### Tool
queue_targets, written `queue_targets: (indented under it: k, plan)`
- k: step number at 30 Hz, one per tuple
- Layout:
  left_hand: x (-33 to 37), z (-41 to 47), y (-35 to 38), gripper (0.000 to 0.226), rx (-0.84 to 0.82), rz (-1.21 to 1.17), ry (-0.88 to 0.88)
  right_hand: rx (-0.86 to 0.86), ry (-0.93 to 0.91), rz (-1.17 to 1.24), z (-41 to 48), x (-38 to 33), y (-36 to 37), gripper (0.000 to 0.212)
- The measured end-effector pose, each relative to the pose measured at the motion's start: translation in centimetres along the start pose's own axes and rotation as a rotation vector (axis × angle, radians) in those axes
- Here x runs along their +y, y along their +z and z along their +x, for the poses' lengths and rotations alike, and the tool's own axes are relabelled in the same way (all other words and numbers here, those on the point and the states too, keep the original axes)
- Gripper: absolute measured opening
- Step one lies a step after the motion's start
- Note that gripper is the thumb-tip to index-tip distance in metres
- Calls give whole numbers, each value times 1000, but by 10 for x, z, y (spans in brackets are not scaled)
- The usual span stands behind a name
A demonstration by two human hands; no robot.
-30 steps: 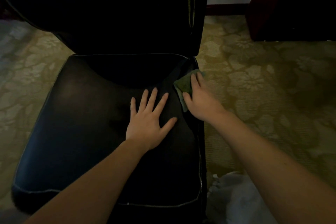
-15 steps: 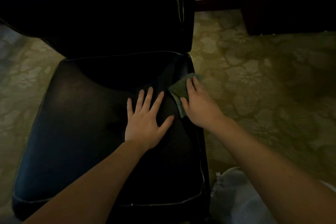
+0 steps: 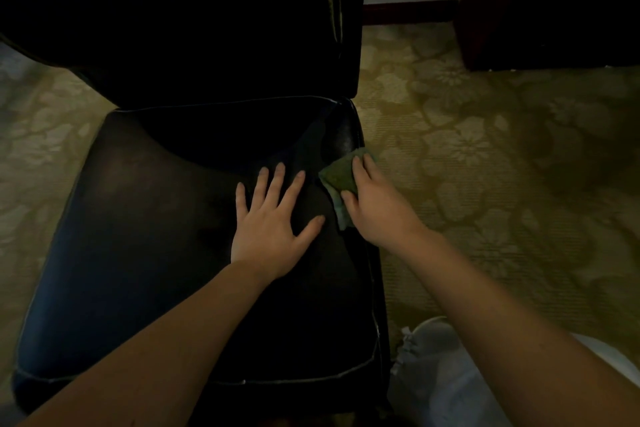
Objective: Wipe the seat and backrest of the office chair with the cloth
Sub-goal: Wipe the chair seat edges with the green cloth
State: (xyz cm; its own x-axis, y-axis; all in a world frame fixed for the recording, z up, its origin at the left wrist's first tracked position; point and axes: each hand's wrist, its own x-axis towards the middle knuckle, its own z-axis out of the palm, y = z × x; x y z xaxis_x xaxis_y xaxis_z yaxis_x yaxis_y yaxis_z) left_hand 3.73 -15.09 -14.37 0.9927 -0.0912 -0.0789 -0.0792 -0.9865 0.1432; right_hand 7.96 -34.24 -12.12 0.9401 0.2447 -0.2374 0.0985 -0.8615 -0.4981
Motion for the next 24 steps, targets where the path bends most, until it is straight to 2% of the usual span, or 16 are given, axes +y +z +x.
queue_targets:
  k: [14,20,24]
  plan:
    - [2,2,-2,85,-28,5,-10,21,-53,118,-12,4,-2,69]
    - [2,5,-15,87,-136,-4,8,-1,-112,36,8,7,-11,67]
    - [3,-1,-26,84,-166,109,14,-64,-125,-9,-1,7,-8,72]
